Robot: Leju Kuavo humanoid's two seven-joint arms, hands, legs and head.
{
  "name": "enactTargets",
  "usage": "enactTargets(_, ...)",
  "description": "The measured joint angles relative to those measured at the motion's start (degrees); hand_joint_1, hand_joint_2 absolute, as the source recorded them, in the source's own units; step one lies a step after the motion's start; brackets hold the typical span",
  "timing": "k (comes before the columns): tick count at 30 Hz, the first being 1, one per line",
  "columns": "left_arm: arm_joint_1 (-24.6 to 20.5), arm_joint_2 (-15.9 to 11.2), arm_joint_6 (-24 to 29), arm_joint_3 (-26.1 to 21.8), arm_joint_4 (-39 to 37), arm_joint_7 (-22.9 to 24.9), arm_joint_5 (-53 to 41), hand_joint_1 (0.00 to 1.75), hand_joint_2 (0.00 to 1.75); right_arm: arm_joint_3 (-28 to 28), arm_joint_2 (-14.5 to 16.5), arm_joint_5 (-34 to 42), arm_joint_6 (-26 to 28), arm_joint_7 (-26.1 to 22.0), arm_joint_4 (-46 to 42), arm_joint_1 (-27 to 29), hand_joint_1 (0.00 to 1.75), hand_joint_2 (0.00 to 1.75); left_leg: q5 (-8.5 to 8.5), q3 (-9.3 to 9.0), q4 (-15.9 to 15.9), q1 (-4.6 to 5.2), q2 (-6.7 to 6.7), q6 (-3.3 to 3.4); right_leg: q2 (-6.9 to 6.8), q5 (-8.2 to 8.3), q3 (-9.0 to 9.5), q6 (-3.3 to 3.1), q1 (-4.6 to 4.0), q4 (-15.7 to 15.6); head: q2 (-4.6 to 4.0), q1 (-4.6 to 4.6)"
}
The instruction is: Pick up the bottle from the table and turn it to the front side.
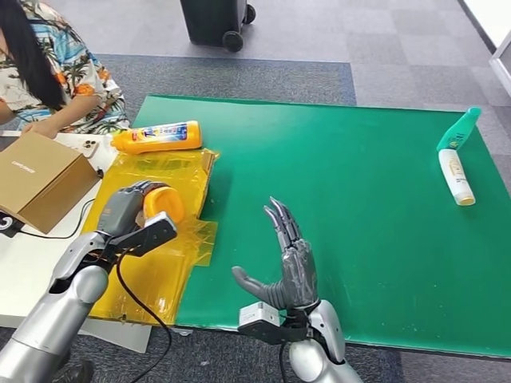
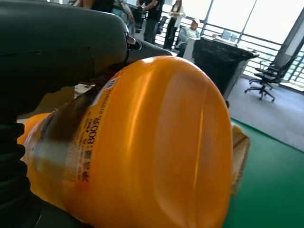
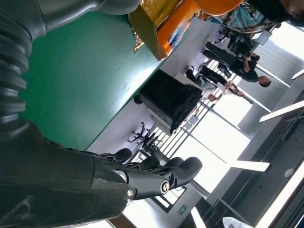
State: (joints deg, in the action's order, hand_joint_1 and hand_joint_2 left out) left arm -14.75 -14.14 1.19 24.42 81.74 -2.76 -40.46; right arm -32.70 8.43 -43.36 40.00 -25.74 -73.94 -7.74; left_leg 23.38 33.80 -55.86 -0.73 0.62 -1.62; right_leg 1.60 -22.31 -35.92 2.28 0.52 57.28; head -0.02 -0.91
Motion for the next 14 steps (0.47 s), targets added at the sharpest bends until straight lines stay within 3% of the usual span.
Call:
enactTargets(7,0.7,1.1,1.6,-1.9,-8.9,3.9,-4.1,0.00,1.75,-1.2,0.0,0.5,0.0,0.5,0.0,-0.2,0.00,1.75,-0.11,0.10,0.0,-0.03,0.01,-0.04,-0.01,0.03,-0.08,-0.05,-0.03,0.0,0.00,0.00)
enactTargets(14,0.9,2.8,2.8,-3.7,-14.9,4.8,-6.8,0.00,1.75,-2.0,0.0,0.6,-0.4,0.7,0.0,-0.4,0.00,1.75,-0.07,0.16,0.0,-0.03,0.02,-0.01,-0.01,0.02,-0.11,-0.03,-0.02,0.0,0.01,0.00)
